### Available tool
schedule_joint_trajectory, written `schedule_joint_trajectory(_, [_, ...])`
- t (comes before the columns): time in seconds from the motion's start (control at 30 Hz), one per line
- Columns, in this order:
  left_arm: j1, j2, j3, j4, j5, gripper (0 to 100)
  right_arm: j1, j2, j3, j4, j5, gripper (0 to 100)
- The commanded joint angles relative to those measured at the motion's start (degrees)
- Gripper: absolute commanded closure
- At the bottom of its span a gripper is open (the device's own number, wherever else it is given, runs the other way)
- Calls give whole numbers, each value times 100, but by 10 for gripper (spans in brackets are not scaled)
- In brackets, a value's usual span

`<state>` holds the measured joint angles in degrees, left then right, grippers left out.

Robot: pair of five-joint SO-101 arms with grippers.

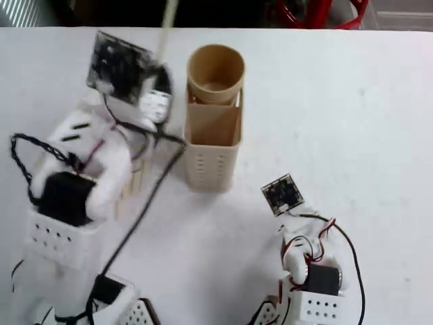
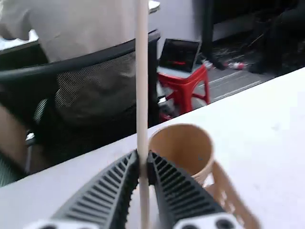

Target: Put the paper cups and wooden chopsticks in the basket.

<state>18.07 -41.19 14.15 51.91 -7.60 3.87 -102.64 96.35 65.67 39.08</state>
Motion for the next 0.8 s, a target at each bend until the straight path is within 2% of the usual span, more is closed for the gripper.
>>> schedule_joint_trajectory(0.0, [708,136,-316,-484,62,977,-22,-40,53,48,26,970])
schedule_joint_trajectory(0.23, [1007,813,-281,-1424,62,976,-22,-40,53,48,26,970])
schedule_joint_trajectory(0.6, [963,1464,-273,-1477,53,969,-22,-40,53,48,26,970])
schedule_joint_trajectory(0.77, [954,1499,-264,-1336,53,906,-22,-40,53,48,26,970])
